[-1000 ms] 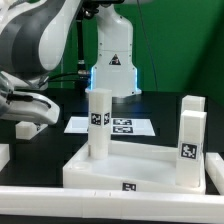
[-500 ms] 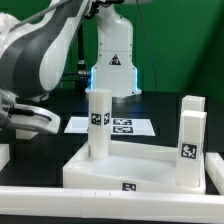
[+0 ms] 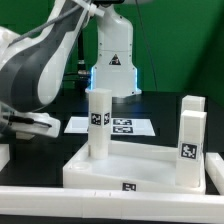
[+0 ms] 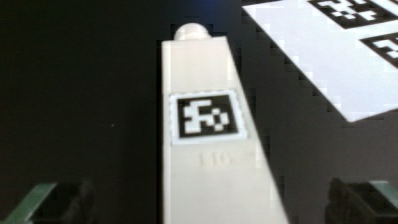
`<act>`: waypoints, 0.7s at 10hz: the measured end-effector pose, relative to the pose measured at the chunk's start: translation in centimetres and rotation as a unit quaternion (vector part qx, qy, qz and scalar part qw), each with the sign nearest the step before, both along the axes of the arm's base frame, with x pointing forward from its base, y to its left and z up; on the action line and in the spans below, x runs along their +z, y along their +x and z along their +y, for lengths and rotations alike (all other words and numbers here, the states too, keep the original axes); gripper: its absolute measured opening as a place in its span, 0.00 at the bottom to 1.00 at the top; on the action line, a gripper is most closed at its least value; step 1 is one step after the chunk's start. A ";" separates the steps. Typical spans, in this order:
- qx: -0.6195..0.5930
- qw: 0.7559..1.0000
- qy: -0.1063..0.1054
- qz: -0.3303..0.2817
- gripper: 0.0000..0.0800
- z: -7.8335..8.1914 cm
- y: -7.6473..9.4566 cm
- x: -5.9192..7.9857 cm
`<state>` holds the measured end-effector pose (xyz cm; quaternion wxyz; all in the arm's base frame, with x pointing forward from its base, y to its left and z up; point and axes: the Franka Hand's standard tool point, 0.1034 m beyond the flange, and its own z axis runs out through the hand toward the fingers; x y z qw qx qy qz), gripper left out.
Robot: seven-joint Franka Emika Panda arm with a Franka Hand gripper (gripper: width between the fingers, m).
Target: Assemble desk
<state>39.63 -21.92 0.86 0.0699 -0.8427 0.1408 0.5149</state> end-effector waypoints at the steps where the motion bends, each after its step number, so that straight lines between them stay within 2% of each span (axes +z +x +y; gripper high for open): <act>1: 0.002 1.000 -0.002 -0.006 0.81 -0.1 0.3 0.1; 2: 0.002 1.000 -0.003 -0.009 0.81 -0.2 0.4 0.2; 3: 0.004 1.000 -0.005 -0.012 0.67 -0.3 0.5 0.2; 4: 0.005 1.000 -0.005 -0.013 0.67 -0.3 0.7 0.2; 5: 0.005 1.000 -0.005 -0.016 0.41 -0.3 0.8 0.3; 6: 0.005 1.000 -0.006 -0.017 0.36 -0.3 0.9 0.4; 7: 0.005 1.000 -0.006 -0.018 0.36 -0.3 0.9 0.4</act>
Offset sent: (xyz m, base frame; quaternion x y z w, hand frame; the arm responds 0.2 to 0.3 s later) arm 0.0096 -0.0008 0.0072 -0.0129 0.0024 -0.0071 0.9999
